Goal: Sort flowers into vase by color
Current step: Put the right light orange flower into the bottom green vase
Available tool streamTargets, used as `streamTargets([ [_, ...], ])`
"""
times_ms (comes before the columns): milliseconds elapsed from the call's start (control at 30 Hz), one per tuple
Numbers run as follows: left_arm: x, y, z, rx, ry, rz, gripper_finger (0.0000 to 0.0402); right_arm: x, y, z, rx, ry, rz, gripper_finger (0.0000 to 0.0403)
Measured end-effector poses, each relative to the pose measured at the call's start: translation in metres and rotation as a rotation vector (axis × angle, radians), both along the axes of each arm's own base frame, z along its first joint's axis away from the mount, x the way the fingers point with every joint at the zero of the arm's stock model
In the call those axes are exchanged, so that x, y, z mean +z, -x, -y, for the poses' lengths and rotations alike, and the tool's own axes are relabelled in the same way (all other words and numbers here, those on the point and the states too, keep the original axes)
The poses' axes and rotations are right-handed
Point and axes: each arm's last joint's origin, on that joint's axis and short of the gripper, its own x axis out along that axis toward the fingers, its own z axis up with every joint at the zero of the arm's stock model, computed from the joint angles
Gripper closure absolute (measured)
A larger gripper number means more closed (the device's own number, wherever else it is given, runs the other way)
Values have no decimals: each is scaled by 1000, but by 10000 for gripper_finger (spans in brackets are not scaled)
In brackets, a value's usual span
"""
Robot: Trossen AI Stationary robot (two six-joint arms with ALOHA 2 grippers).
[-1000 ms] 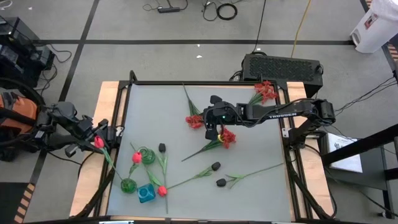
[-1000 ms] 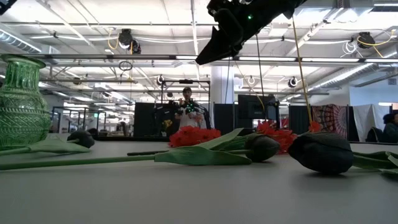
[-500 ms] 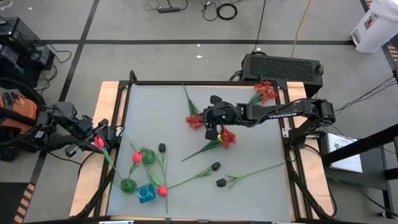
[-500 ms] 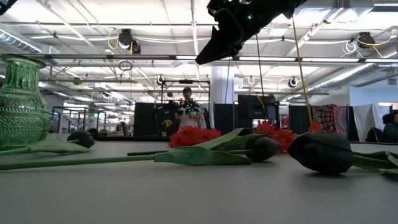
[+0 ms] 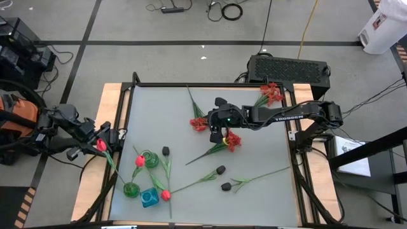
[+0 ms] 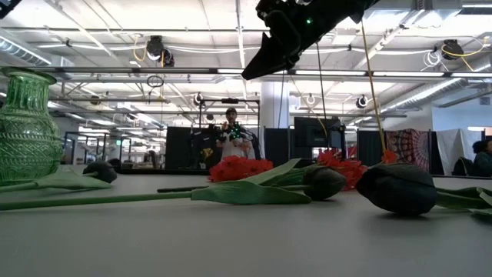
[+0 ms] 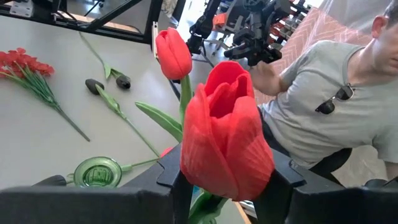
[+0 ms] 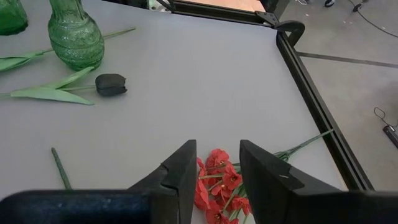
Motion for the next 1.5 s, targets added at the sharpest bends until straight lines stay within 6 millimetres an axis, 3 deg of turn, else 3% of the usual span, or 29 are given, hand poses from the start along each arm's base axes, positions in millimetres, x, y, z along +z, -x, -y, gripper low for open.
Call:
streamTargets([
  [1367, 0, 0, 0, -18, 8, 0, 267, 0, 0, 0, 0, -1, -1, 289],
  [1500, 0, 0, 0, -14, 28, -14, 249, 0, 0, 0, 0, -1, -1, 289],
])
